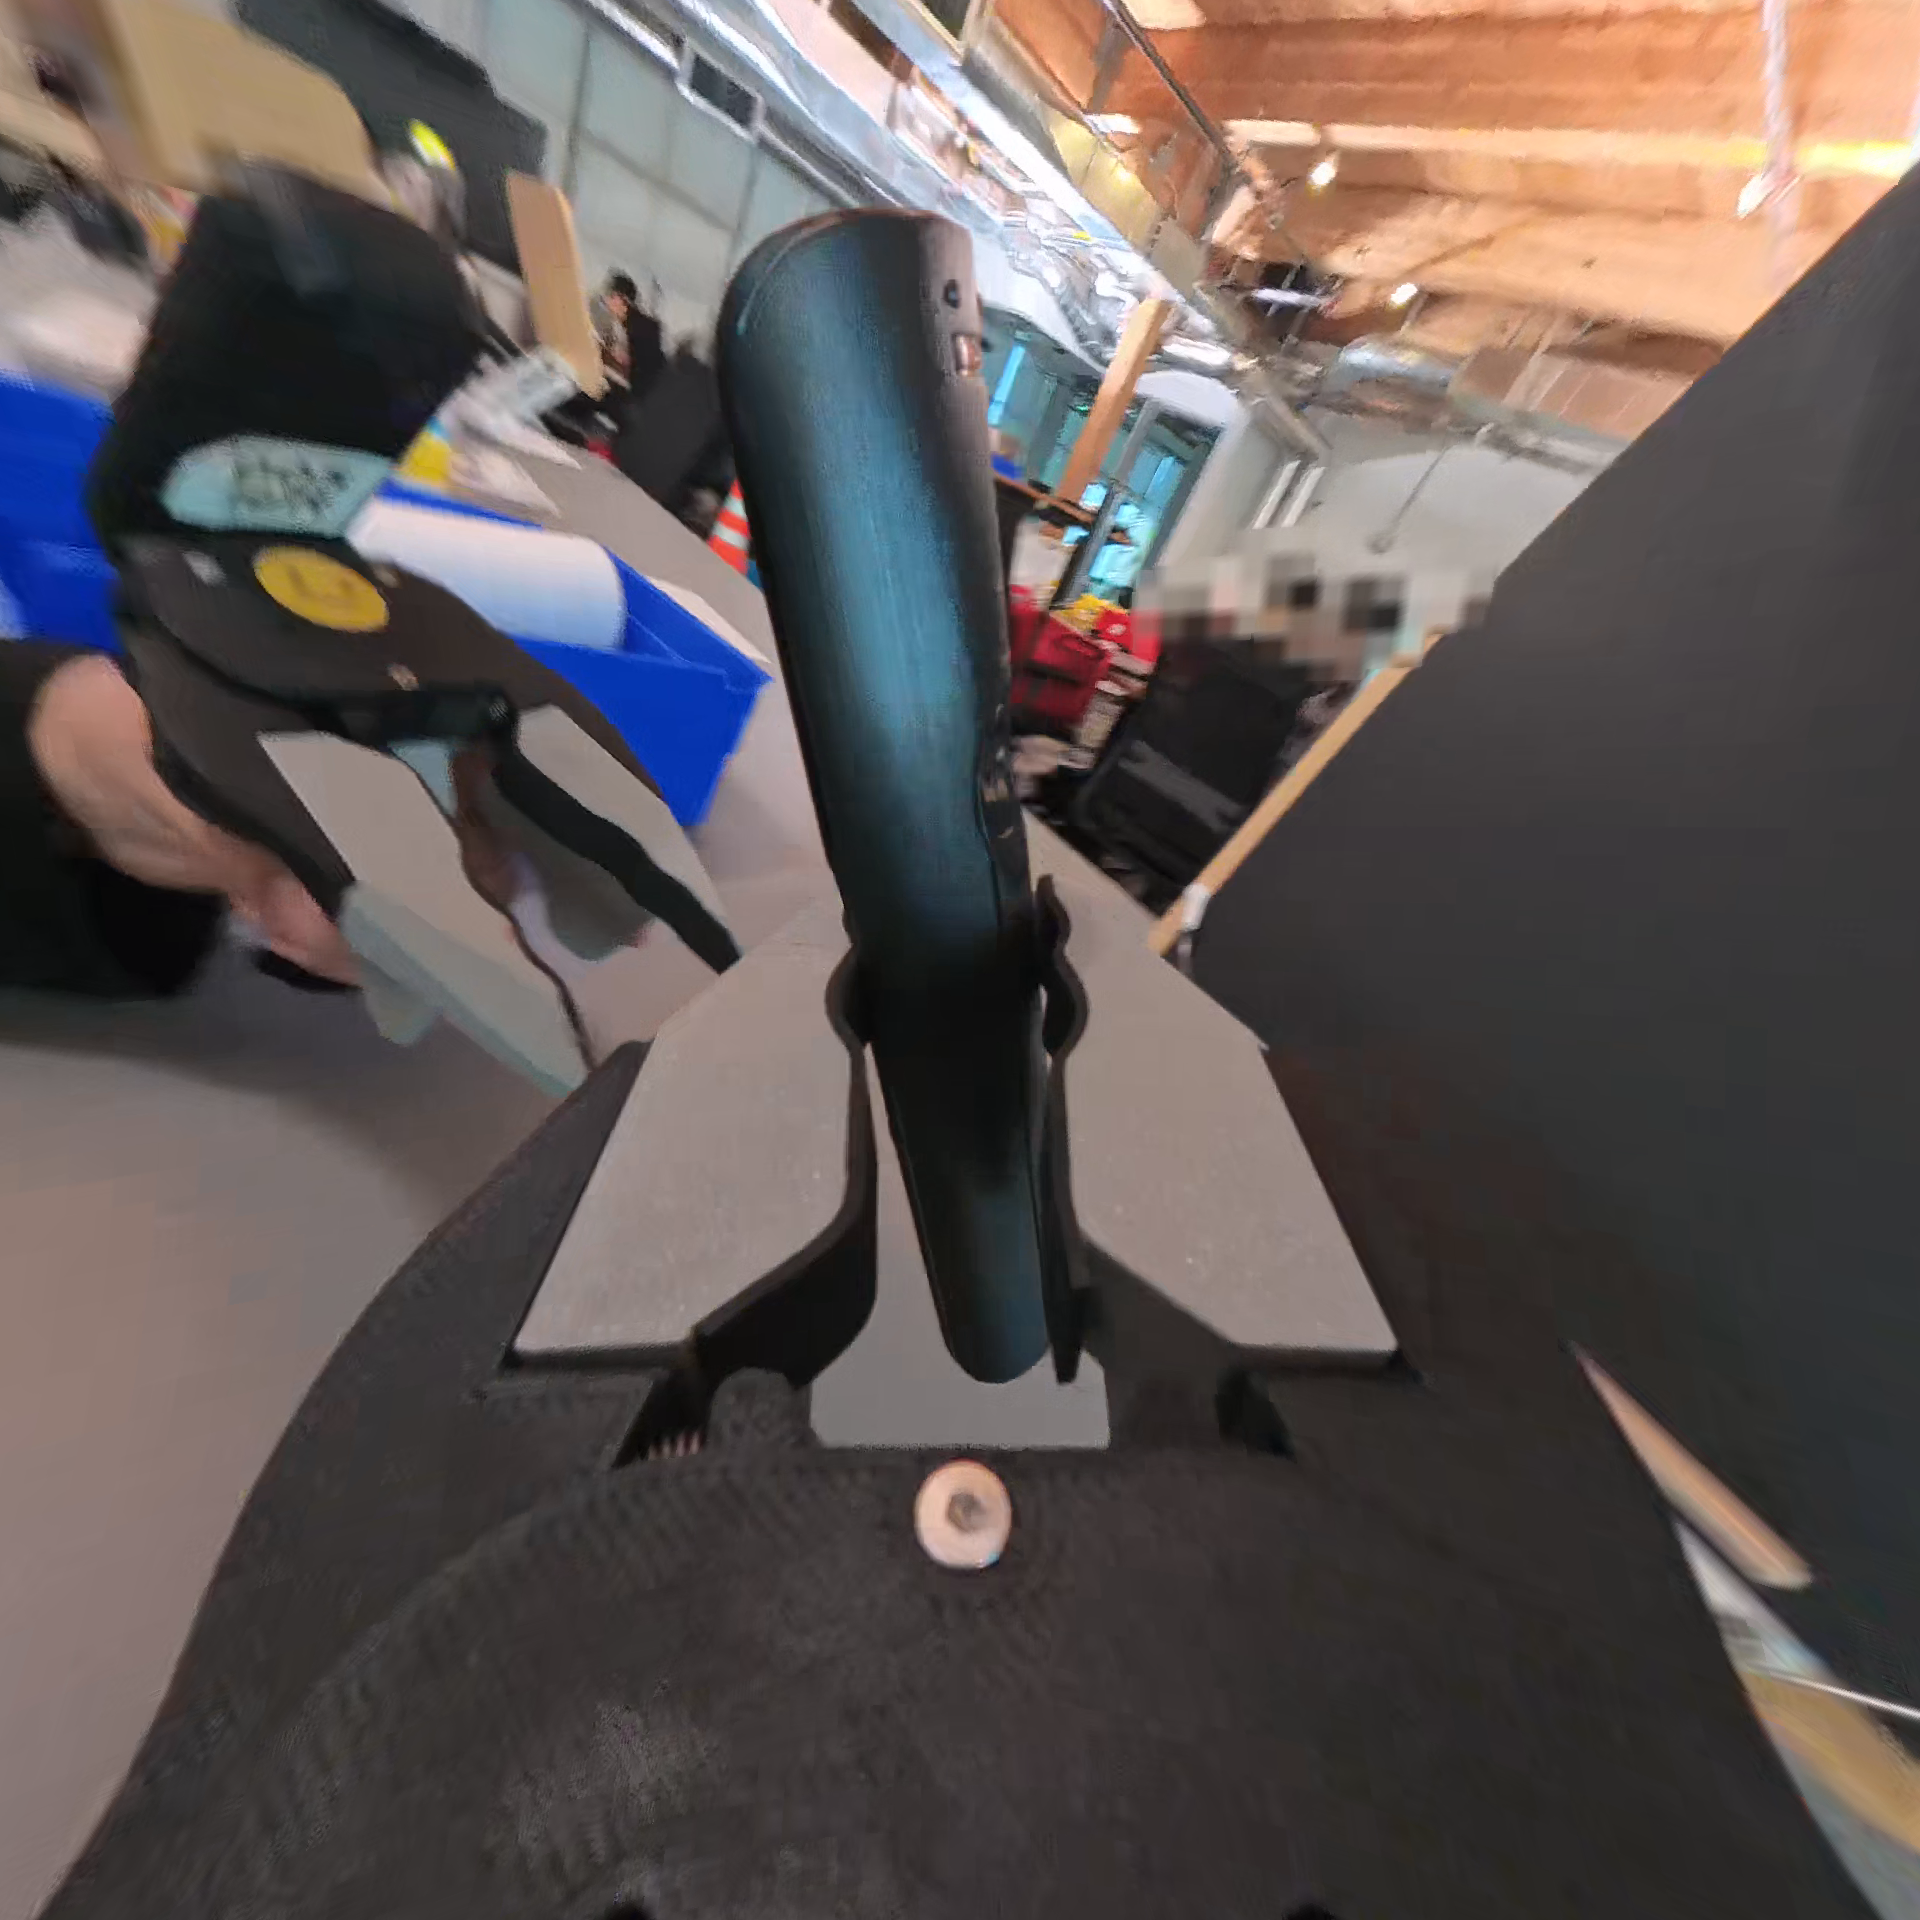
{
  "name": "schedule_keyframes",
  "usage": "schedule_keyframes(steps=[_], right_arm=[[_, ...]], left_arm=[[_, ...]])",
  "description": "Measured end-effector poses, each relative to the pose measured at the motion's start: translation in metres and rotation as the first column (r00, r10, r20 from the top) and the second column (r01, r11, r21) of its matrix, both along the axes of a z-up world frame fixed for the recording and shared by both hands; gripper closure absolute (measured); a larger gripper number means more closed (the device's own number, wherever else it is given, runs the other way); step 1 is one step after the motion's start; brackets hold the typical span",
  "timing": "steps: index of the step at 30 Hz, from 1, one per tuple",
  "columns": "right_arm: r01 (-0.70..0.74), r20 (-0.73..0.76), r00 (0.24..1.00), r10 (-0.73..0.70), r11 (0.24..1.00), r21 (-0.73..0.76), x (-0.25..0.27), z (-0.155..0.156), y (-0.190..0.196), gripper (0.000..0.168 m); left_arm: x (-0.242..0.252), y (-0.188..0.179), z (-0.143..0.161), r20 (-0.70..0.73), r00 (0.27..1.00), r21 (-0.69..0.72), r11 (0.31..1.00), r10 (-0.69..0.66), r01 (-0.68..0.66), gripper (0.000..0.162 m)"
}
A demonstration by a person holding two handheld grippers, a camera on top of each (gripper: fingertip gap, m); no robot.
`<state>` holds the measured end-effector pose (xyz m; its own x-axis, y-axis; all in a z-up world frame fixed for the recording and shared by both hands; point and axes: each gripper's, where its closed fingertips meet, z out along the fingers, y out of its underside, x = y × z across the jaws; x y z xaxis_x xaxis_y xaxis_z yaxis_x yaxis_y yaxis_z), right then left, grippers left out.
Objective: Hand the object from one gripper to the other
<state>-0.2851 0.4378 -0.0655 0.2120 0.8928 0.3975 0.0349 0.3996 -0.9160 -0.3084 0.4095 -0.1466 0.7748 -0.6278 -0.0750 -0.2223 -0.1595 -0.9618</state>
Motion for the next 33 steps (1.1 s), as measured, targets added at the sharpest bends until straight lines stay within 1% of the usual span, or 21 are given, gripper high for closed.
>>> schedule_keyframes(steps=[2,3,5,6,7,9,10,11,12,14,17,18,19,20,21,22,23,26,28,31,33], right_arm=[[-0.1,-0.036,0.995,0.095,0.978,-0.184,-0.001,0.001,-0.003,0.142],[-0.159,-0.066,0.987,0.147,0.946,-0.282,-0.002,0.003,-0.005,0.142],[-0.27,-0.146,0.963,0.228,0.841,-0.468,0.0,0.007,-0.007,0.142],[-0.324,-0.184,0.946,0.267,0.761,-0.562,0.0,0.008,-0.008,0.142],[-0.381,-0.224,0.923,0.313,0.654,-0.653,0.001,0.008,-0.01,0.142],[-0.48,-0.34,0.868,0.361,0.438,-0.76,0.003,0.012,-0.012,0.141],[-0.505,-0.381,0.851,0.36,0.363,-0.783,0.004,0.013,-0.011,0.142],[-0.51,-0.395,0.846,0.359,0.326,-0.796,0.003,0.011,-0.009,0.142],[-0.501,-0.387,0.852,0.352,0.334,-0.798,0.003,0.008,-0.007,0.142],[-0.461,-0.335,0.876,0.349,0.396,-0.794,0.001,0.003,-0.005,0.142],[-0.479,-0.326,0.867,0.377,0.446,-0.756,0.003,0.008,-0.012,0.141],[-0.466,-0.309,0.878,0.366,0.502,-0.729,0.004,0.011,-0.012,0.142],[-0.412,-0.264,0.909,0.322,0.6,-0.685,0.005,0.013,-0.008,0.142],[-0.324,-0.199,0.946,0.256,0.714,-0.621,0.008,0.014,-0.002,0.143],[-0.226,-0.135,0.974,0.181,0.8,-0.556,0.013,0.016,0.005,0.142],[-0.136,-0.087,0.99,0.107,0.853,-0.503,0.021,0.021,0.01,0.142],[-0.057,-0.058,0.998,0.034,0.882,-0.467,0.031,0.028,0.014,0.142],[0.164,0.019,0.985,-0.17,0.909,-0.383,0.078,0.055,0.021,0.143],[0.342,0.085,0.939,-0.332,0.893,-0.293,0.12,0.072,0.028,0.145],[0.544,0.197,0.838,-0.509,0.803,-0.243,0.183,0.079,0.042,0.146],[0.676,0.315,0.73,-0.607,0.707,-0.205,0.223,0.063,0.057,0.146]], left_arm=[[-0.004,0.003,0.001,-0.073,0.996,0.07,0.997,0.041,-0.036,0.109],[-0.005,0.004,0.002,-0.117,0.991,0.114,0.992,0.061,-0.048,0.108],[-0.001,0.001,0.004,-0.207,0.976,0.201,0.979,0.066,-0.024,0.107],[0.004,-0.003,0.005,-0.267,0.962,0.256,0.967,0.053,0.018,0.11],[0.008,-0.007,0.007,-0.336,0.94,0.335,0.941,0.064,0.056,0.114],[0.012,-0.011,0.009,-0.475,0.867,0.492,0.862,0.152,0.118,0.116],[0.013,-0.012,0.011,-0.511,0.836,0.551,0.823,0.202,0.138,0.116],[0.017,-0.013,0.011,-0.533,0.818,0.572,0.805,0.218,0.158,0.118],[0.019,-0.013,0.008,-0.537,0.818,0.562,0.811,0.207,0.164,0.119],[0.02,-0.01,0.005,-0.524,0.833,0.524,0.839,0.18,0.149,0.116],[0.015,-0.008,0.004,-0.51,0.839,0.523,0.843,0.188,0.128,0.121],[0.014,-0.006,0.003,-0.504,0.842,0.521,0.845,0.191,0.12,0.122],[0.012,-0.005,0.003,-0.498,0.846,0.515,0.85,0.193,0.109,0.122],[0.011,-0.003,0.002,-0.494,0.847,0.51,0.854,0.198,0.098,0.123],[0.009,-0.002,0.001,-0.491,0.847,0.507,0.857,0.202,0.09,0.124],[0.007,0.0,-0.001,-0.491,0.847,0.498,0.863,0.206,0.079,0.125],[0.003,0.003,-0.003,-0.491,0.843,0.489,0.87,0.22,0.058,0.126],[-0.01,0.012,-0.005,-0.482,0.835,0.462,0.887,0.263,-0.013,0.126],[-0.017,0.016,-0.006,-0.471,0.832,0.447,0.892,0.293,-0.061,0.126],[-0.023,0.02,-0.007,-0.46,0.831,0.425,0.899,0.313,-0.104,0.126],[-0.025,0.021,-0.007,-0.462,0.826,0.421,0.899,0.324,-0.117,0.127]])
